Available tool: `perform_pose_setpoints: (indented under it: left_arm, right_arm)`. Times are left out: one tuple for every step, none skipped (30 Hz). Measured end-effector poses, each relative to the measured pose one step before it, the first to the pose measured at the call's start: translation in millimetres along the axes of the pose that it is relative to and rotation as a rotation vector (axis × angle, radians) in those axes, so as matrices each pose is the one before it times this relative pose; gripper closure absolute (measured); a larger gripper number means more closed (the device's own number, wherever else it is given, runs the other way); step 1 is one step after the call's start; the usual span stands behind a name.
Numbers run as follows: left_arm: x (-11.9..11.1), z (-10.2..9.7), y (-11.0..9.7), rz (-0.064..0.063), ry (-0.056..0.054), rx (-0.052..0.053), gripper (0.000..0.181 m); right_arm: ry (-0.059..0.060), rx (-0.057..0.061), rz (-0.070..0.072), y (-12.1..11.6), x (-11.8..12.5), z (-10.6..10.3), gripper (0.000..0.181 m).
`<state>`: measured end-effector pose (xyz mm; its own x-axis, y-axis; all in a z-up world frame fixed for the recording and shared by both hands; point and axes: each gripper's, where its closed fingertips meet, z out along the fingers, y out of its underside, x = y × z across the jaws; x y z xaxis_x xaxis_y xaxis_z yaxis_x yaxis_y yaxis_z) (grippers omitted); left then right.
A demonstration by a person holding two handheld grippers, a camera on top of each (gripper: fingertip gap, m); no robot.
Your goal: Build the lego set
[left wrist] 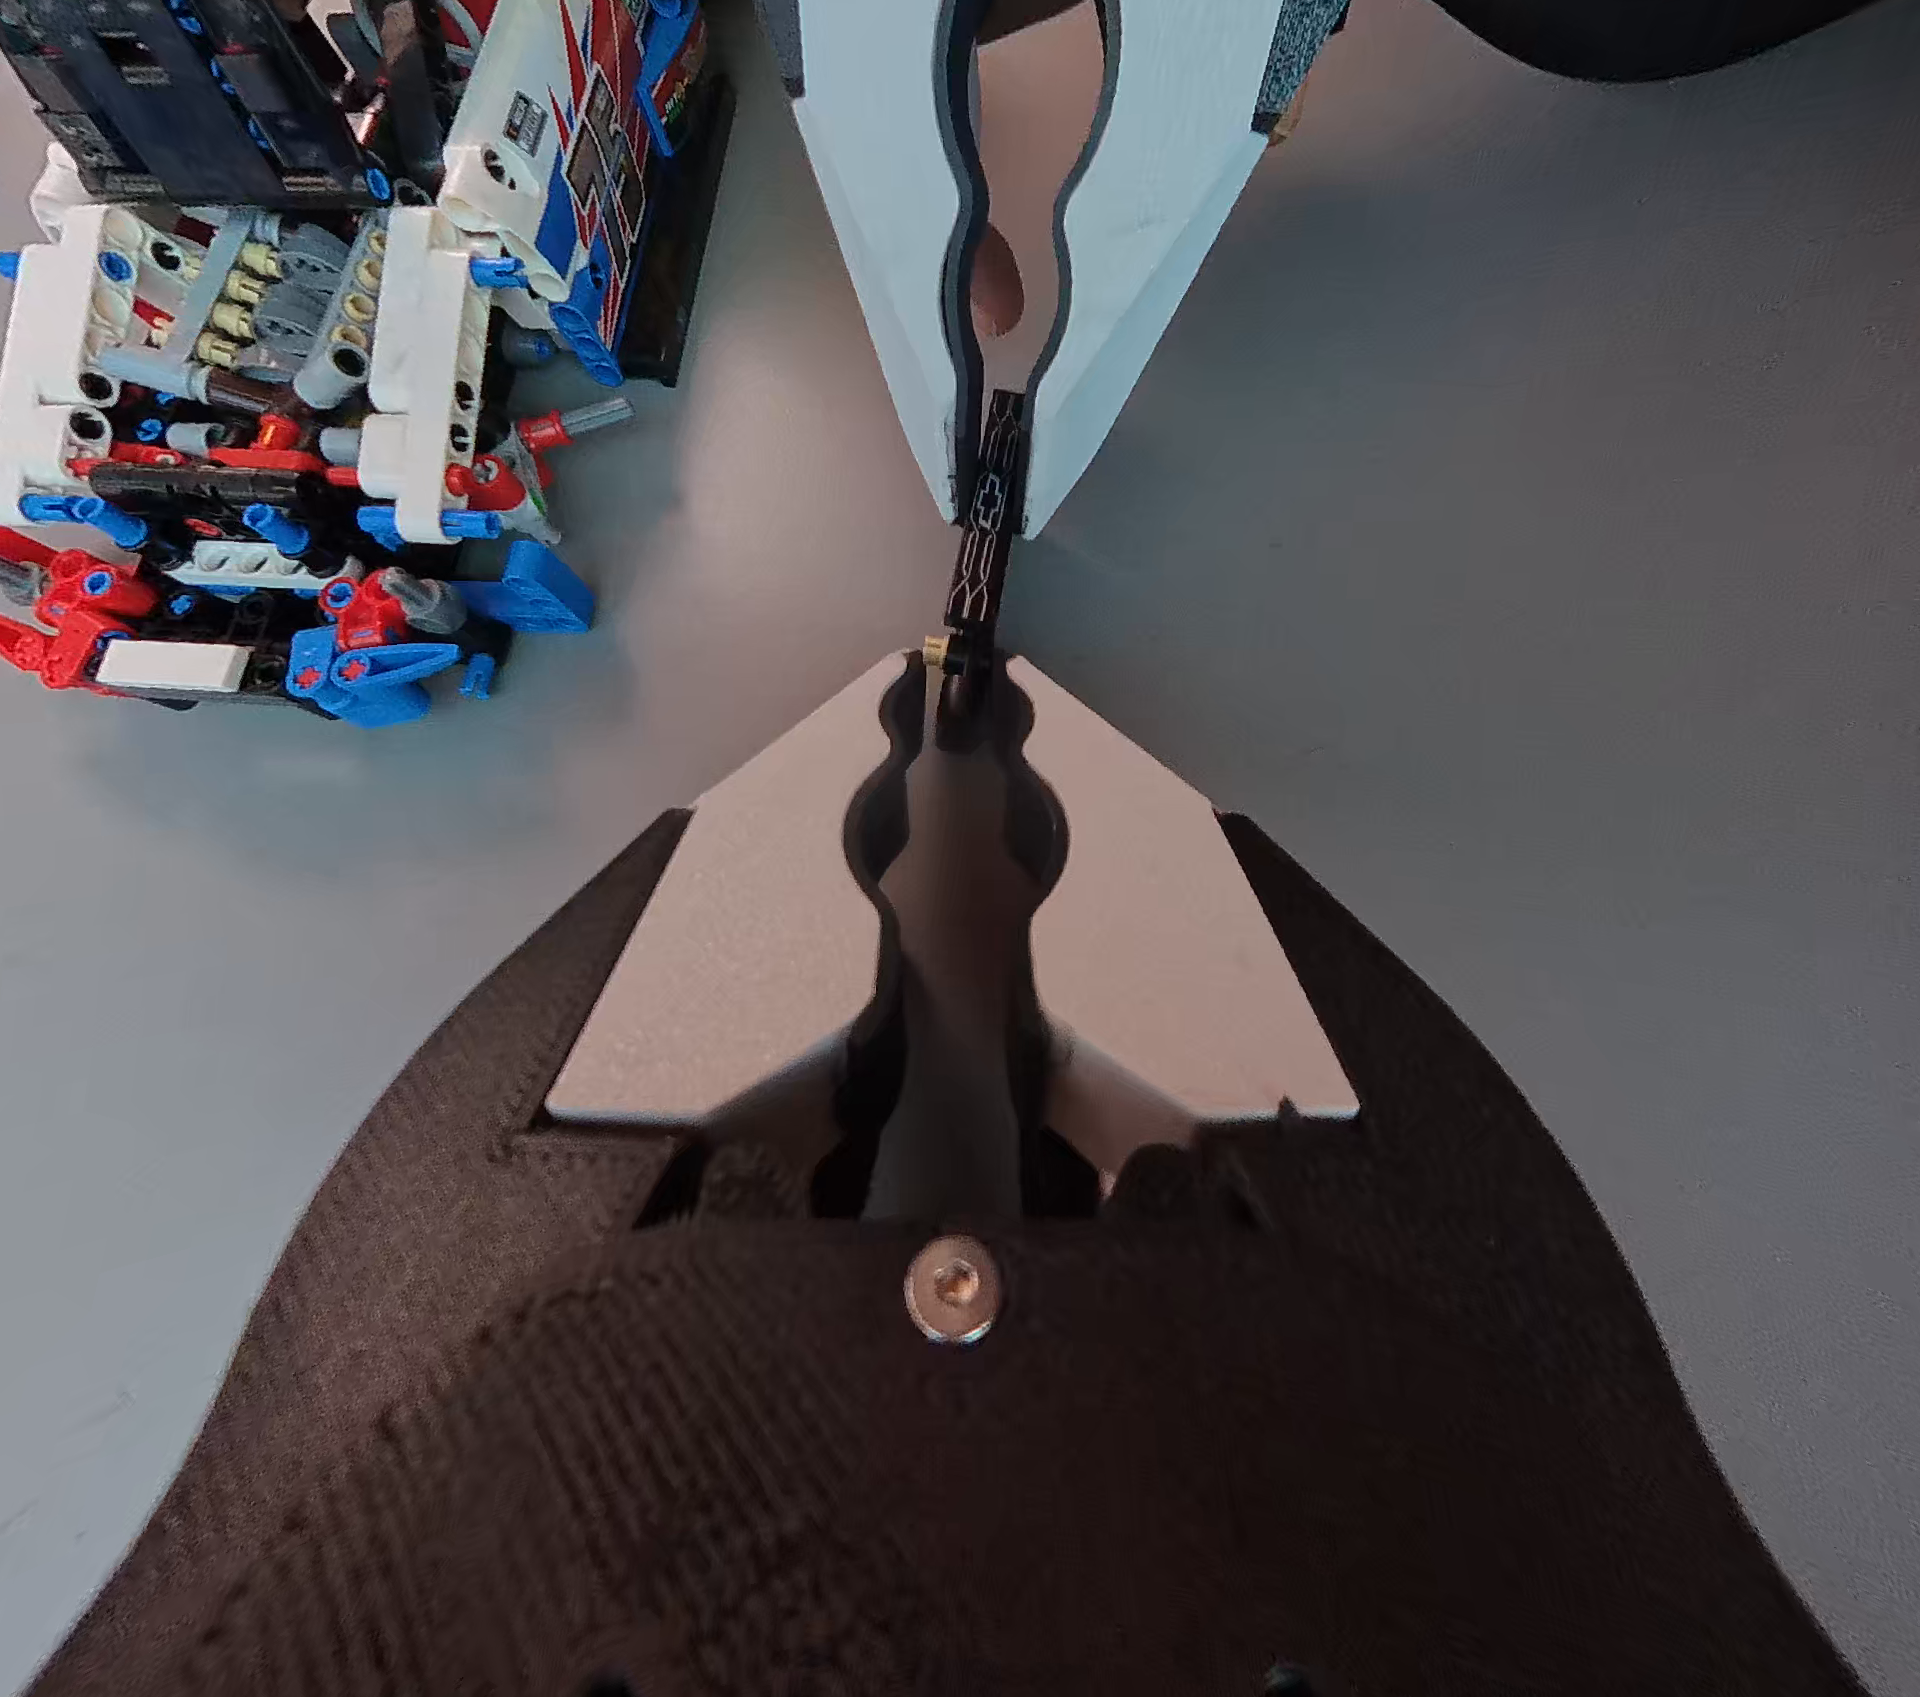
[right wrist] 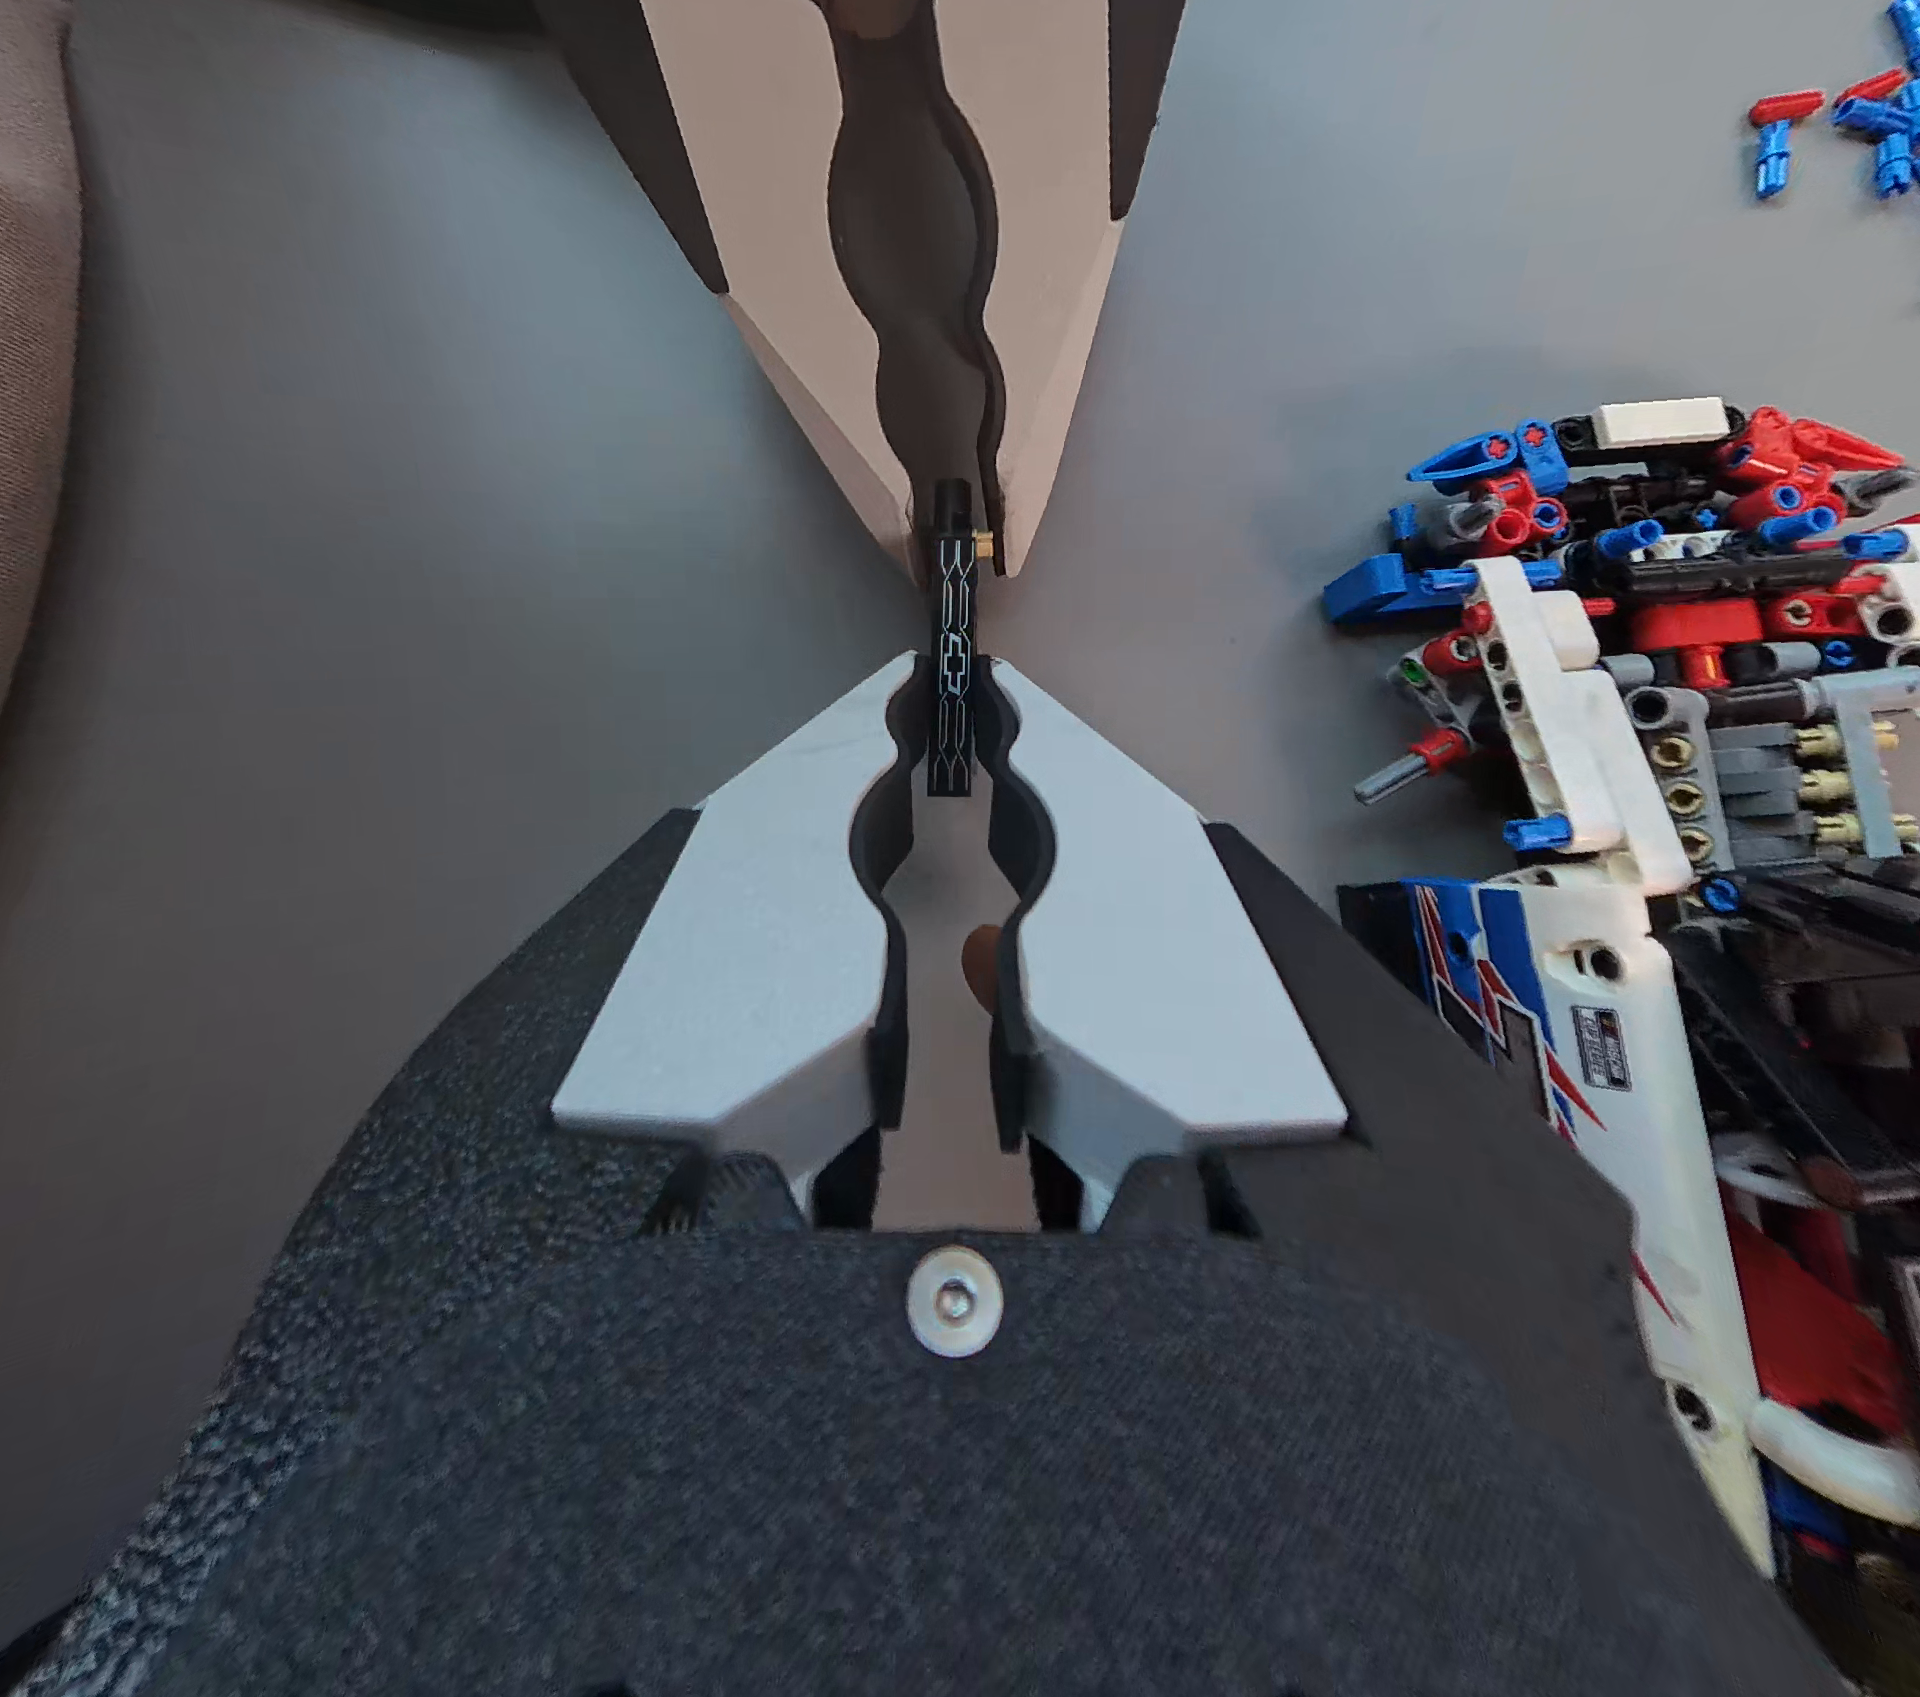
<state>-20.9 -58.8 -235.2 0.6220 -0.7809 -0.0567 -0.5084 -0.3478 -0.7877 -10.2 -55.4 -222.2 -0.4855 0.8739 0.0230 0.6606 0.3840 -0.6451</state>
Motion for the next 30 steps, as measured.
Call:
perform_pose_setpoints:
  left_arm:
    - [0.10, -0.06, -0.08, -0.0006, 0.0004, 0.0000, 0.171]
    - [0.01, 0.05, 0.10, -0.0002, -0.0001, -0.0002, 0.171]
    - [-0.05, -0.02, 0.03, -0.0002, -0.0004, -0.0002, 0.171]
    - [0.01, -0.01, 0.02, 0.0000, -0.0010, -0.0002, 0.171]
    - [-0.05, -0.06, 0.05, 0.0001, -0.0009, -0.0001, 0.171]
    - [0.08, -0.01, 0.02, -0.0002, -0.0005, -0.0003, 0.171]
    - [0.04, 0.04, -0.01, -0.0011, 0.0003, -0.0002, 0.171]
    - [0.04, -0.03, 0.06, -0.0027, 0.0009, -0.0002, 0.171]
    - [0.13, 0.02, -0.11, -0.0038, 0.0011, -0.0002, 0.172]
    - [-0.04, 0.09, -0.05, -0.0026, 0.0005, 0.0000, 0.172]
    - [-0.06, 0.16, -0.11, -0.0007, -0.0001, -0.0001, 0.172]
    - [0.01, 0.06, -0.04, -0.0002, -0.0005, -0.0001, 0.172]
    - [-0.02, 0.17, -0.14, -0.0001, -0.0005, 0.0001, 0.172]
    - [-0.01, 0.11, 0.04, 0.0000, -0.0006, -0.0001, 0.172]
    - [0.03, 0.06, -0.04, 0.0006, -0.0010, -0.0001, 0.171]
    - [0.05, 0.02, -0.04, 0.0013, -0.0010, 0.0000, 0.171]
    - [-0.04, -0.04, 0.02, 0.0014, -0.0011, 0.0000, 0.171]
    - [0.06, -0.04, 0.02, 0.0015, -0.0014, -0.0001, 0.171]
    - [0.09, 0.02, -0.05, 0.0019, -0.0014, 0.0000, 0.171]
    - [0.07, 0.03, 0.07, 0.0019, -0.0012, 0.0001, 0.171]
    - [0.13, -0.09, 0.03, 0.0016, -0.0014, 0.0001, 0.171]
    - [0.09, -0.05, 0.02, 0.0019, -0.0020, -0.0002, 0.171]
    - [0.15, 0.05, 0.09, 0.0027, -0.0016, -0.0005, 0.171]
    - [0.26, 0.05, 0.07, 0.0036, -0.0014, -0.0006, 0.171]
    - [0.20, 0.11, 0.02, 0.0030, -0.0016, -0.0004, 0.171]
    - [-0.01, 0.07, -0.07, 0.0009, -0.0011, 0.0000, 0.171]
    - [-0.13, 0.00, 0.02, -0.0007, -0.0002, 0.0000, 0.171]
    - [-0.04, 0.06, -0.03, -0.0016, 0.0005, 0.0001, 0.171]
    - [-0.09, 0.04, 0.12, -0.0006, 0.0000, -0.0002, 0.172]
    - [-0.05, 0.01, -0.02, 0.0010, -0.0009, 0.0000, 0.171]
  right_arm:
    - [0.0009, -0.0059, 0.0046, -0.24, -0.18, 0.62, 0.177]
    - [0.0032, -0.0042, 0.0046, -0.26, 0.43, 0.55, 0.177]
    - [0.0016, -0.0037, 0.0009, -0.18, 0.01, 0.44, 0.177]
    - [0.0045, -0.0041, -0.0047, -0.05, 0.09, 0.06, 0.177]
    - [0.0052, -0.0062, -0.0066, 0.05, -0.11, 0.05, 0.177]
    - [0.0087, -0.0068, -0.0110, -0.11, 0.11, 0.02, 0.177]
    - [0.0094, -0.0072, -0.0135, -0.21, -0.40, 0.14, 0.177]
    - [0.0075, -0.0097, -0.0115, -0.08, -0.83, -0.06, 0.177]
    - [0.0094, -0.0101, -0.0090, 0.02, -0.16, 0.00, 0.177]
    - [0.0074, -0.0085, -0.0048, 0.01, -0.02, 0.11, 0.177]
    - [0.0054, -0.0072, -0.0024, -0.11, 0.15, 0.08, 0.177]
    - [0.0057, -0.0075, -0.0031, 0.12, 0.16, 0.15, 0.177]
    - [0.0055, -0.0105, -0.0027, 0.22, 0.18, 0.03, 0.177]
    - [0.0083, -0.0134, -0.0015, 0.31, 0.40, 0.25, 0.177]
    - [0.0064, -0.0146, 0.0037, 0.03, 0.24, 0.26, 0.177]
    - [0.0044, -0.0157, 0.0059, 0.07, -0.02, 0.24, 0.177]
    - [0.0049, -0.0140, 0.0006, 0.05, 0.12, 0.13, 0.177]
    - [0.0043, -0.0103, -0.0031, -0.11, -0.04, 0.21, 0.177]
    - [0.0031, -0.0096, -0.0076, 0.02, -0.16, 0.05, 0.177]
    - [0.0039, -0.0060, -0.0131, -0.09, -0.16, -0.04, 0.177]
    - [0.0022, -0.0030, -0.0077, -0.04, -0.26, -0.03, 0.177]
    - [-0.0003, -0.0022, -0.0025, -0.14, -0.18, -0.08, 0.177]
    - [-0.0032, 0.0014, -0.0001, -0.21, -0.50, -0.26, 0.177]
    - [-0.0050, 0.0004, 0.0027, -0.24, -0.47, -0.26, 0.177]
    - [-0.0040, -0.0025, 0.0031, 0.04, -0.24, -0.14, 0.177]
    - [-0.0017, -0.0059, 0.0015, 0.17, 0.09, 0.03, 0.177]
    - [0.0010, -0.0050, -0.0039, -0.08, 0.20, -0.06, 0.177]
    - [0.0032, -0.0034, -0.0050, -0.08, 0.39, -0.46, 0.177]
    - [0.0002, -0.0015, -0.0010, -0.17, 0.27, -0.44, 0.177]
    - [-0.0022, 0.0022, -0.0006, -0.57, -0.05, -0.24, 0.177]
